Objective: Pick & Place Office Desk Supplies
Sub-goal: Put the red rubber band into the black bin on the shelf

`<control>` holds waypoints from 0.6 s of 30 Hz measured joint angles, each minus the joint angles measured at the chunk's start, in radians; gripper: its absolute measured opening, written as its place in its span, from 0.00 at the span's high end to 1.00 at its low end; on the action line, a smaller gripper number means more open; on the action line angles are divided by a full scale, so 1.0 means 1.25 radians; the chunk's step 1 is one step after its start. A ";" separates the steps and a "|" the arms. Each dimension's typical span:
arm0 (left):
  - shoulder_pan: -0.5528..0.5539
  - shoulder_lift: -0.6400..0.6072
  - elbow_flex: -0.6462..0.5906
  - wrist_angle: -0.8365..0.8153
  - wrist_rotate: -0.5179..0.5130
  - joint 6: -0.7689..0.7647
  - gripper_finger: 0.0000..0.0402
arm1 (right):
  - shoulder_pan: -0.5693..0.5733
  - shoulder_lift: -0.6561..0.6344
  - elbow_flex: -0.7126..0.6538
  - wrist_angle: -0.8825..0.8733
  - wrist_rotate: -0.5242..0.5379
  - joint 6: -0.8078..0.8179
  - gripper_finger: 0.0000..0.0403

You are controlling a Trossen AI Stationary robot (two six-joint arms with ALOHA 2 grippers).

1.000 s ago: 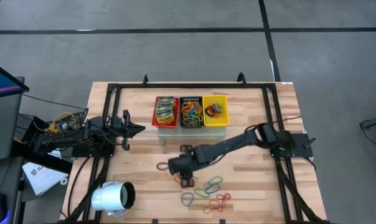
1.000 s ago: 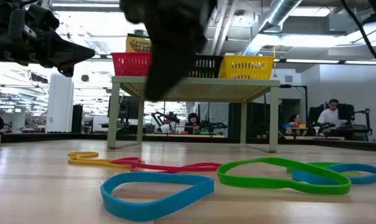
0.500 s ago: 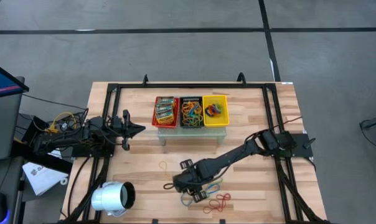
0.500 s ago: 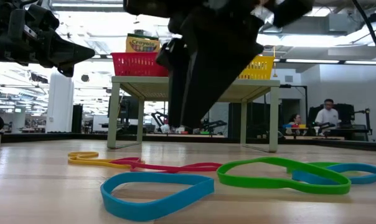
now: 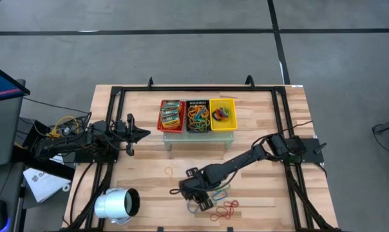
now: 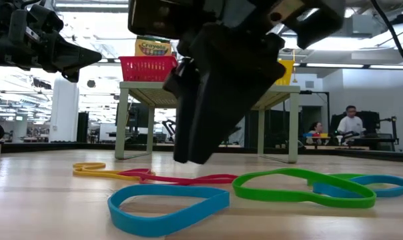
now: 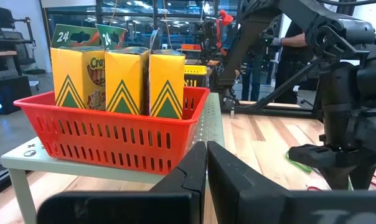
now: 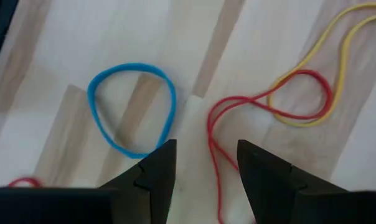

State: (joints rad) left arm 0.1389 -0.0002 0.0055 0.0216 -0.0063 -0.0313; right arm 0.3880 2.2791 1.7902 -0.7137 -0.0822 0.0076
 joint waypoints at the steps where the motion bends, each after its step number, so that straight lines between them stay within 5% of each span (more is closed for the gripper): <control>1: 0.000 0.000 0.000 0.000 0.000 0.000 0.98 | 0.000 0.000 0.000 0.003 0.000 0.000 0.59; 18: 0.000 0.000 0.000 0.000 0.000 0.000 0.98 | -0.006 -0.008 -0.096 0.055 0.019 0.040 0.59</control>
State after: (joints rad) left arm 0.1388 -0.0002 0.0055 0.0219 -0.0067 -0.0311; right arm 0.3800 2.2687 1.6700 -0.6455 -0.0585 0.0574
